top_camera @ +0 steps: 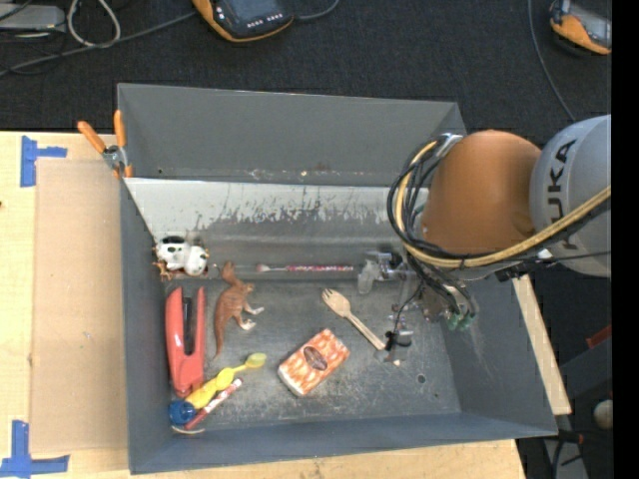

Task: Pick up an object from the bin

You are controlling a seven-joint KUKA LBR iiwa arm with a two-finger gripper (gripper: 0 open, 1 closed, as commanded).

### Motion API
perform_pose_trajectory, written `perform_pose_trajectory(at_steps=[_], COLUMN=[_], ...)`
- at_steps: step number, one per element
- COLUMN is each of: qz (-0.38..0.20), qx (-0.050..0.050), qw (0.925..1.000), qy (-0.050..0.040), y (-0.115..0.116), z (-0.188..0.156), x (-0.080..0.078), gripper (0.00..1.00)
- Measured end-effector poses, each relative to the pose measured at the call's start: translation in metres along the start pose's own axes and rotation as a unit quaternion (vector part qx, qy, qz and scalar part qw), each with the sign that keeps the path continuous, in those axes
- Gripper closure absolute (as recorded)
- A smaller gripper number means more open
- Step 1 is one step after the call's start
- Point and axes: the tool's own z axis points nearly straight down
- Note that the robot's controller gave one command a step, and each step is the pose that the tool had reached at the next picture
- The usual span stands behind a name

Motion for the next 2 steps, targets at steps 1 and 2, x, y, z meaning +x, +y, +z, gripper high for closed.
perform_pose_trajectory(at_steps=[1, 2], qz=[0.000, 0.000], qx=[0.000, 0.000], qw=[1.0000, 1.0000], qy=[0.0016, -0.0008], y=[0.000, 0.036], z=[0.001, 0.059], x=[0.001, -0.001], gripper=[0.00, 0.00])
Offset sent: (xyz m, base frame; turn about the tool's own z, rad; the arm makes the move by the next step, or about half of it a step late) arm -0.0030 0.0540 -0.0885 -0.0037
